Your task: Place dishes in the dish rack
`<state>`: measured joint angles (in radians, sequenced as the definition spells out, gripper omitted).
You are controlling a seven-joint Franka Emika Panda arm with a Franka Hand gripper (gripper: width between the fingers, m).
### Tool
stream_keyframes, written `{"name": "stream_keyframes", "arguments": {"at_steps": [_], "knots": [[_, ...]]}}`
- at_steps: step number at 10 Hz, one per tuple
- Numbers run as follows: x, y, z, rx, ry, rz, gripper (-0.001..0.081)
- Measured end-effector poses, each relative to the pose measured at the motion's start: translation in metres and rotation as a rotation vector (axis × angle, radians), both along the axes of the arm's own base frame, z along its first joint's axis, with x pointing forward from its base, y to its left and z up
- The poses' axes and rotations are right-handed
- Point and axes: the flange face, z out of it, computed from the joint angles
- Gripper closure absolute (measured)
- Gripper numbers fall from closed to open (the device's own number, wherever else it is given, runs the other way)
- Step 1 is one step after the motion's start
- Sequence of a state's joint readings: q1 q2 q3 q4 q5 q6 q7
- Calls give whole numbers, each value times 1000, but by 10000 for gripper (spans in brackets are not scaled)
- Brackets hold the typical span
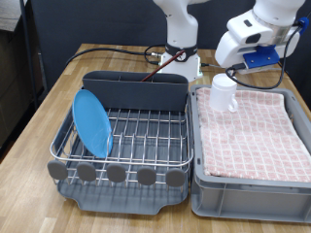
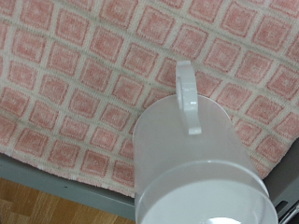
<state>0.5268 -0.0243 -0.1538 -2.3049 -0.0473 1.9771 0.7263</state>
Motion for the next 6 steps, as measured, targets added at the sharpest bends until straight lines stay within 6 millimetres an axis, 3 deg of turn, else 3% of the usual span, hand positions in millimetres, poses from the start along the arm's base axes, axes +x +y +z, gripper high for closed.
{"name": "stream_keyframes", "arguments": {"at_steps": [6], "knots": [[6, -1, -41, -28, 51, -5, 4]]}}
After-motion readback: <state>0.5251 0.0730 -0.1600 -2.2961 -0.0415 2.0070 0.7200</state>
